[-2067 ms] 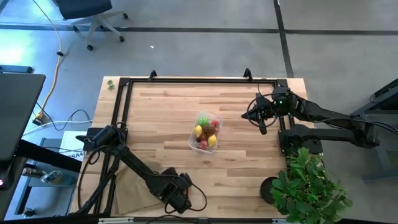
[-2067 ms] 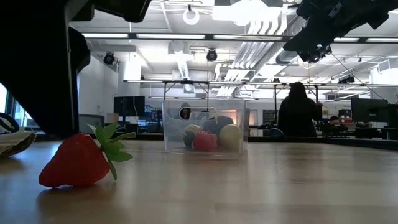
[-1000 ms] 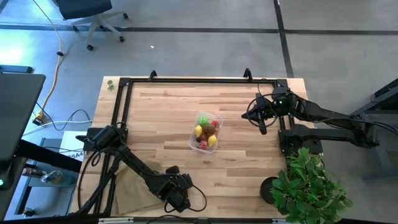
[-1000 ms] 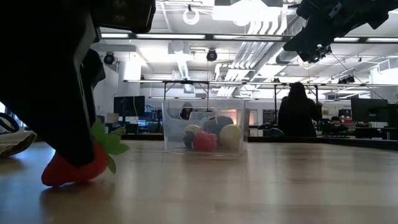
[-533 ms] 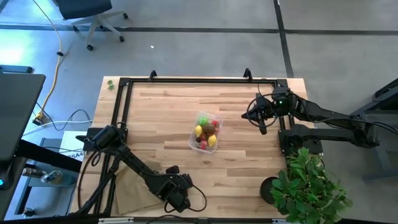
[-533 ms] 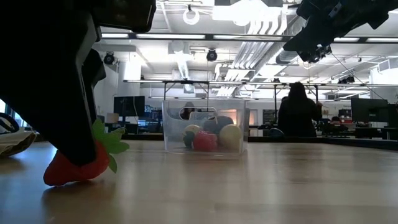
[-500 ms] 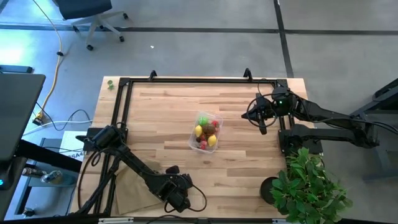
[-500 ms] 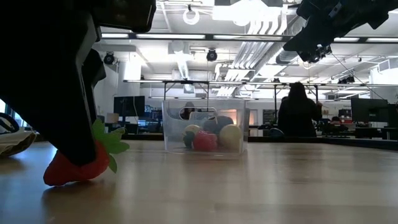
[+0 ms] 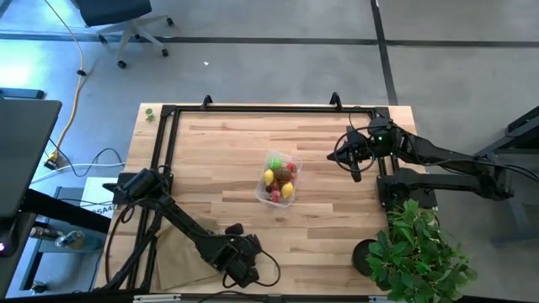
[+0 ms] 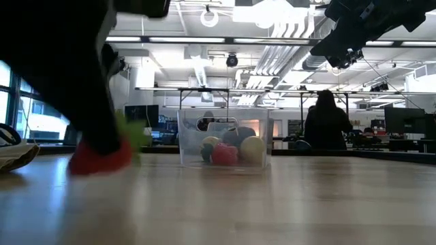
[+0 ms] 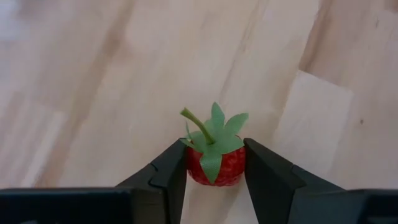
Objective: Pick and placing Produce into tupperware
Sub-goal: Put the strawberry into the transparent bin
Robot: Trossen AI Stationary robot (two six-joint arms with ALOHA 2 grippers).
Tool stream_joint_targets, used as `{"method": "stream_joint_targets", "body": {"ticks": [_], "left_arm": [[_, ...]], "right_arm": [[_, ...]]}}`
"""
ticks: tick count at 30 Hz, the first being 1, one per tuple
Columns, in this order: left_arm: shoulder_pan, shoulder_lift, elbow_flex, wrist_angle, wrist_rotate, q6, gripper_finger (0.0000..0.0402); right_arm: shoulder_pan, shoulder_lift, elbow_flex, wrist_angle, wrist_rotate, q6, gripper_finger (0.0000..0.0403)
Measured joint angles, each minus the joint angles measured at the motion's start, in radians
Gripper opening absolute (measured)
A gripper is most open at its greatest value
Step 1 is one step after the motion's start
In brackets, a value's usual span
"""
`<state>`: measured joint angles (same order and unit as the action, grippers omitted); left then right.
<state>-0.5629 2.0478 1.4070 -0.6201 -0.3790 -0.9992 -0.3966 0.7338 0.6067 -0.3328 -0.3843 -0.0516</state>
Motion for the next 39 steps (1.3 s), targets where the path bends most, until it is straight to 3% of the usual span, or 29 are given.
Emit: {"method": "stream_joint_targets", "body": {"ticks": [5, 11, 16, 21, 25, 31, 35, 39], "left_arm": [[0.0, -0.072, 0.0, -0.025, -0.1, 0.009, 0.0132], [0.007, -0.214, 0.0, -0.027, -0.338, 0.097, 0.0133], [0.035, -0.343, 0.0, -0.003, -0.523, 0.296, 0.0133], [0.106, -0.446, 0.0, 0.033, -0.558, 0.535, 0.0133], [0.202, -0.498, 0.001, 0.05, -0.481, 0.703, 0.0133], [0.411, -0.509, 0.0, 0.049, -0.163, 0.928, 0.0133], [0.541, -0.462, -0.001, 0.031, 0.055, 1.057, 0.0133], [0.626, -0.395, 0.0, 0.013, 0.211, 1.14, 0.0133]], "right_arm": [[0.0, 0.0, 0.0, 0.0, 0.0, 0.0, 0.0005], [0.0, 0.0, 0.0, -0.006, 0.0, 0.0, 0.0005], [0.0, 0.0, 0.0, -0.018, 0.0, 0.0, 0.0005], [0.0, 0.0, 0.0, -0.025, 0.0, 0.0, 0.0005], [0.0, 0.0, 0.0, -0.025, 0.0, 0.0, 0.0005], [0.0, 0.0, 0.0, -0.026, 0.0, 0.0, 0.0005], [0.0, 0.0, 0.0, -0.029, 0.0, 0.0, 0.0005], [0.0, 0.0, 0.0, -0.029, 0.0, 0.0, 0.0005]]}}
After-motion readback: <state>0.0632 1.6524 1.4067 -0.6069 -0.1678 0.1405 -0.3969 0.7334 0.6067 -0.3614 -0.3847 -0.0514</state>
